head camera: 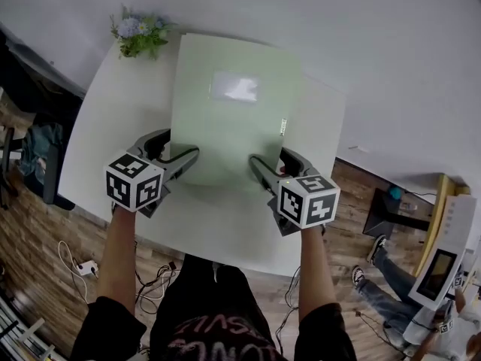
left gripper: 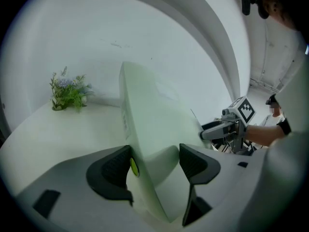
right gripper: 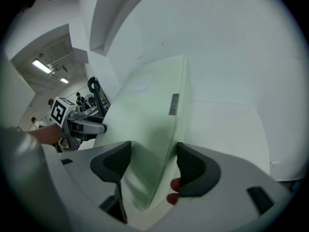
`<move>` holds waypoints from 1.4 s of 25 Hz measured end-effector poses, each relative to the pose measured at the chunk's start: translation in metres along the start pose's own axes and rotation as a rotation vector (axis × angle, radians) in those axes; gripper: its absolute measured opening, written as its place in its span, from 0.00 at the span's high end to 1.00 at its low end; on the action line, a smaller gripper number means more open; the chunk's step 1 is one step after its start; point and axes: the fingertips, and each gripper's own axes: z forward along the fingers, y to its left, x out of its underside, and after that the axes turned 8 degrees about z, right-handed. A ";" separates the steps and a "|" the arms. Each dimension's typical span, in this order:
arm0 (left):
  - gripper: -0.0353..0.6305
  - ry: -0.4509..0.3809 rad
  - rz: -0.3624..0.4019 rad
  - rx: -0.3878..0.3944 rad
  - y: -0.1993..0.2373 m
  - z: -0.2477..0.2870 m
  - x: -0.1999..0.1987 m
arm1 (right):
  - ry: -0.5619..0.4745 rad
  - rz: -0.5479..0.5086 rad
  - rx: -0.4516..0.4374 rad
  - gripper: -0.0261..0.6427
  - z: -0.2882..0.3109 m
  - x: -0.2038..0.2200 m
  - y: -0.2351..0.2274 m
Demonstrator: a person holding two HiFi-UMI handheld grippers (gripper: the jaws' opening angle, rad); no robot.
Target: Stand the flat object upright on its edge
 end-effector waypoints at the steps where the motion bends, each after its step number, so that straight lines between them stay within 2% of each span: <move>1: 0.45 -0.016 0.014 -0.007 -0.001 -0.002 -0.001 | -0.014 -0.014 0.003 0.53 -0.001 -0.001 0.001; 10: 0.45 -0.118 0.137 -0.063 -0.016 -0.018 -0.002 | -0.151 -0.113 0.025 0.53 -0.019 0.006 0.012; 31: 0.45 -0.335 0.281 -0.186 -0.041 -0.054 0.015 | -0.358 -0.287 0.004 0.53 -0.040 0.025 0.035; 35: 0.45 -0.353 0.316 -0.209 -0.048 -0.059 0.018 | -0.385 -0.321 0.010 0.53 -0.047 0.030 0.037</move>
